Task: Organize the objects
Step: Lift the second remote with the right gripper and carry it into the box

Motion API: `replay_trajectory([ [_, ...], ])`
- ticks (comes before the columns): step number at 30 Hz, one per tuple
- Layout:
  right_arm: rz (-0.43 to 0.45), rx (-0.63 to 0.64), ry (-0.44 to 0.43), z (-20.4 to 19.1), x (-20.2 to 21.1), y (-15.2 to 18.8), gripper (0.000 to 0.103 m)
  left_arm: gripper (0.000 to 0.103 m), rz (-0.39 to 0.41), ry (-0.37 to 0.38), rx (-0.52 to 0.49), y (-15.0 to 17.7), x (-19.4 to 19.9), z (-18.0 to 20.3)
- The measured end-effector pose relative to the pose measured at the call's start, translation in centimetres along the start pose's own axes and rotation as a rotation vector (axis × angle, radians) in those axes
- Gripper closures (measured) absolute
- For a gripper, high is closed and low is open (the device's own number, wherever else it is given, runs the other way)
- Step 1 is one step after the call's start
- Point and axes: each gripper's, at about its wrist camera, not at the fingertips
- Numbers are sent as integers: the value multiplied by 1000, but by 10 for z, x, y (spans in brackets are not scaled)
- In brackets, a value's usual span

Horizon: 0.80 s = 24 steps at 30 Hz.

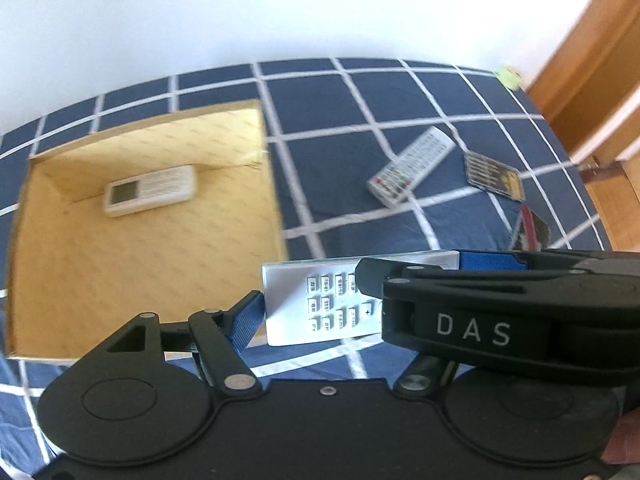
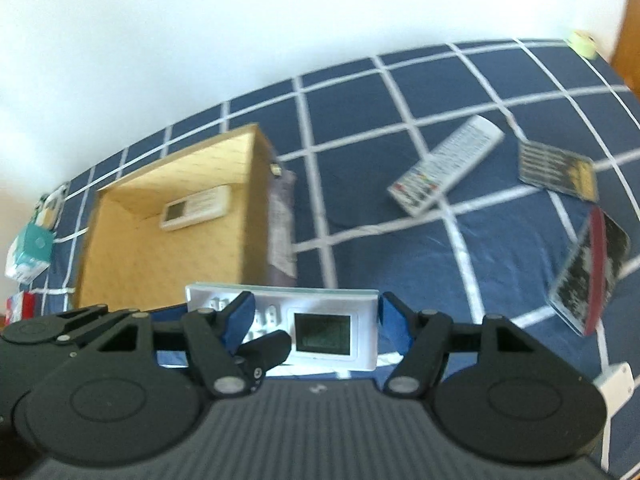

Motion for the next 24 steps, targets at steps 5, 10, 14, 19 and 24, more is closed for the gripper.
replay_trajectory([
  [5, -9, 48, -33, -40, -6, 1, 35, 34, 12, -34, 44, 6, 12, -33],
  [10, -21, 87, -62, -78, -18, 3, 35, 34, 13, -61, 78, 13, 18, -68],
  [14, -36, 109, -77, -104, -31, 3, 35, 34, 12, -75, 103, 16, 20, -94],
  [19, -58, 136, -85, -132, -51, -1, 35, 34, 5, -83, 135, 14, 17, -125],
  [24, -79, 152, -88, -150, -72, -11, 35, 34, -9, -85, 160, 6, 6, -152],
])
Point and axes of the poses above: each gripper's, at about its wrist camera, not at the fingertips, and x roughly against the way its jaws point, z to its right, y to its underside, and after that the axes turned 7 degrees about -x, right-handed
